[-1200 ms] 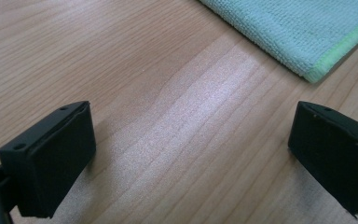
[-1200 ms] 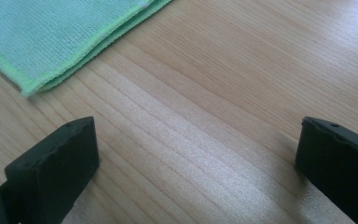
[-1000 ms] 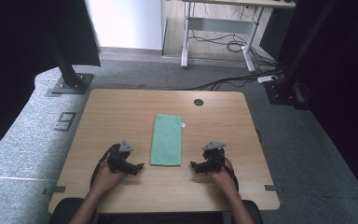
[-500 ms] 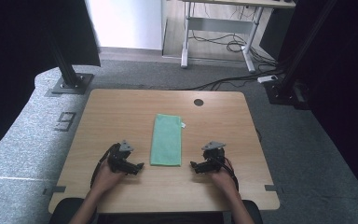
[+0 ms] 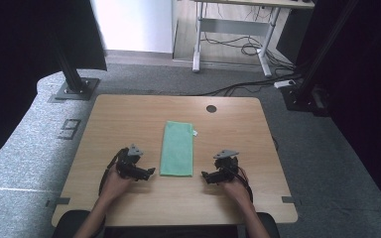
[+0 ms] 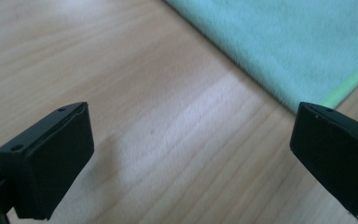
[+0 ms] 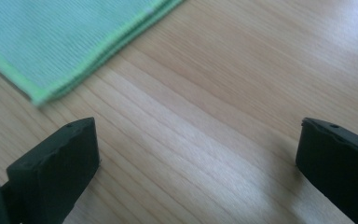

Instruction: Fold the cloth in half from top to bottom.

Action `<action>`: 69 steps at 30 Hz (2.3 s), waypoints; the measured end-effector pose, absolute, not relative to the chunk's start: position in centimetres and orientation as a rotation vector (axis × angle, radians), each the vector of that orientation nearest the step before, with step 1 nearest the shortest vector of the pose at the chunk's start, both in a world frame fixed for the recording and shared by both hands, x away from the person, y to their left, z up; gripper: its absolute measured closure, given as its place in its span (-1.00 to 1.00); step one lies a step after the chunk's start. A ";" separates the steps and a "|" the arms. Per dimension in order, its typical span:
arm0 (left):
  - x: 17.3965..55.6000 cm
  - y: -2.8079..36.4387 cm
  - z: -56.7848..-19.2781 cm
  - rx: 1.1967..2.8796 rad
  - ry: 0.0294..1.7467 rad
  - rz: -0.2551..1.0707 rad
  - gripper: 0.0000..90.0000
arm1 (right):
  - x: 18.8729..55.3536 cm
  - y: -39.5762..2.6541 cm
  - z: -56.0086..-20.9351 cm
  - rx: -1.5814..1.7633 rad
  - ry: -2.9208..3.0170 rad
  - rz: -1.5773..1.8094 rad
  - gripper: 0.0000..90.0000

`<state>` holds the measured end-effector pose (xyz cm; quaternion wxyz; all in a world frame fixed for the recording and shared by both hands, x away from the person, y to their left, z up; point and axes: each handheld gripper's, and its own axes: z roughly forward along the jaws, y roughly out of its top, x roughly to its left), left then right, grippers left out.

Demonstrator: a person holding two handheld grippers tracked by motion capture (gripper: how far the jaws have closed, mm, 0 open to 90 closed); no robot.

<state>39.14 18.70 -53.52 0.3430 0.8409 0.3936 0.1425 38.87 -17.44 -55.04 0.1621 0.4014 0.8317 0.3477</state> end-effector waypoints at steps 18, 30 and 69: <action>45.0 15.9 -52.4 2.154 1.051 0.422 -1.00 | 40.2 -13.5 -53.6 1.102 2.397 1.054 -1.00; 48.5 15.0 -52.9 2.132 1.113 0.460 -1.00 | 41.3 -12.3 -54.8 1.094 2.415 0.952 -1.00; 41.0 15.7 -54.8 2.191 1.088 0.401 -0.91 | 34.4 -11.8 -54.7 0.990 2.546 0.964 -0.88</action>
